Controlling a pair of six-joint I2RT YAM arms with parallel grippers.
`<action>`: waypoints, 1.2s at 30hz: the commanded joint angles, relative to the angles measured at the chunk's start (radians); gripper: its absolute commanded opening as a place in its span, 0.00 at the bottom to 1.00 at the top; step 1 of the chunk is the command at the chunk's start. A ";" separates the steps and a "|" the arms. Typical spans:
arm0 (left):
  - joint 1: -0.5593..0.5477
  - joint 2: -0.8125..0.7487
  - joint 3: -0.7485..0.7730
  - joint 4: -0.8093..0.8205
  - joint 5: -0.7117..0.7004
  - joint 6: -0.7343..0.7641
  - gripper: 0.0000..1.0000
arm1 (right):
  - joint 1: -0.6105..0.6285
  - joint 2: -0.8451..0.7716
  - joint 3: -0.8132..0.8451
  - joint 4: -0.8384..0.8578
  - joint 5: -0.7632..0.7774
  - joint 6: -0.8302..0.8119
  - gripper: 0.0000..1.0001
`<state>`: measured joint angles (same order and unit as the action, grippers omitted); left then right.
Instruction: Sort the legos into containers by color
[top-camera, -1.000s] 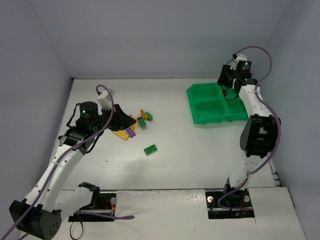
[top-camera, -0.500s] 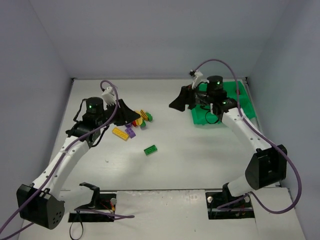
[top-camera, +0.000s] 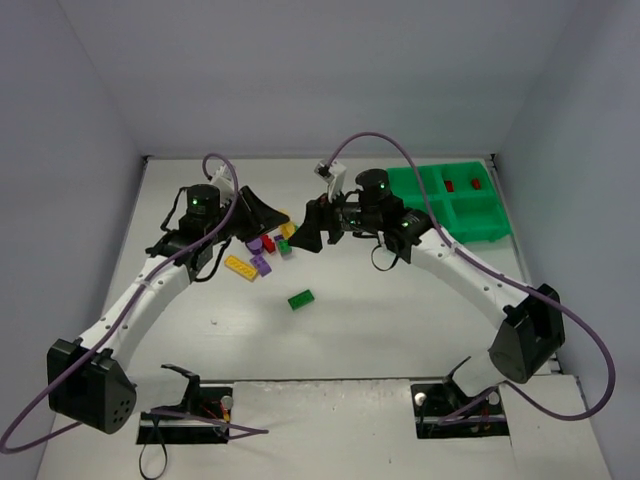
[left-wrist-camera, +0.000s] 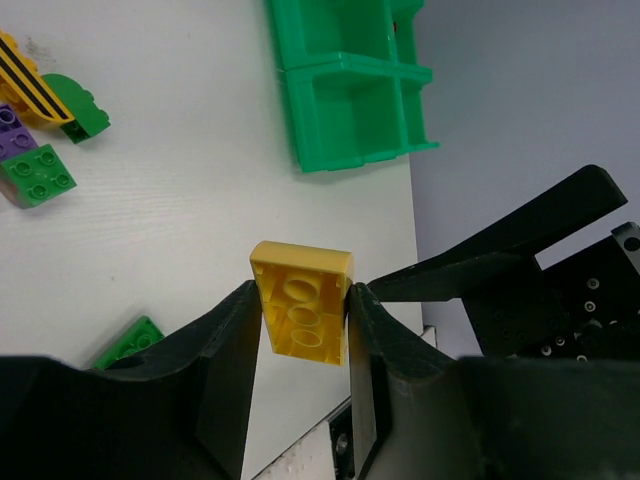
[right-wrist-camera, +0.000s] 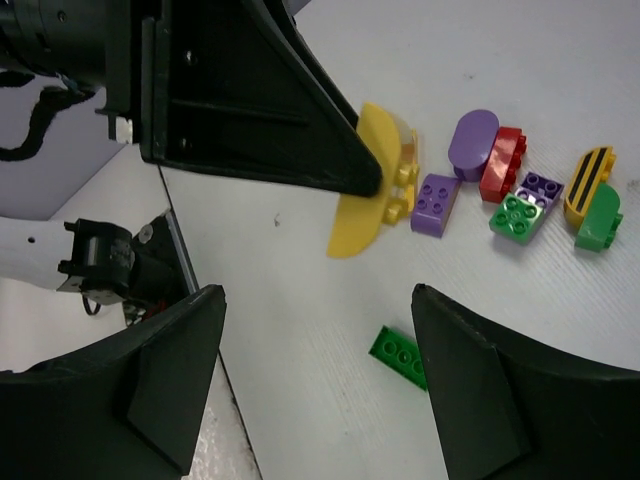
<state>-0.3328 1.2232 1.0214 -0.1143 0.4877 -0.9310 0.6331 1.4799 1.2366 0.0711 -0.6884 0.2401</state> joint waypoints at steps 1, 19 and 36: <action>-0.017 -0.014 0.060 0.053 -0.026 -0.069 0.08 | 0.039 0.029 0.086 0.072 0.072 -0.010 0.71; -0.031 -0.002 0.077 0.031 -0.032 -0.101 0.08 | 0.100 0.145 0.213 -0.016 0.308 -0.071 0.51; -0.032 0.016 0.092 0.016 -0.023 -0.083 0.15 | 0.109 0.152 0.224 -0.028 0.383 -0.100 0.00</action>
<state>-0.3599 1.2488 1.0473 -0.1333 0.4324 -1.0245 0.7456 1.6421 1.4109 -0.0105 -0.3389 0.1562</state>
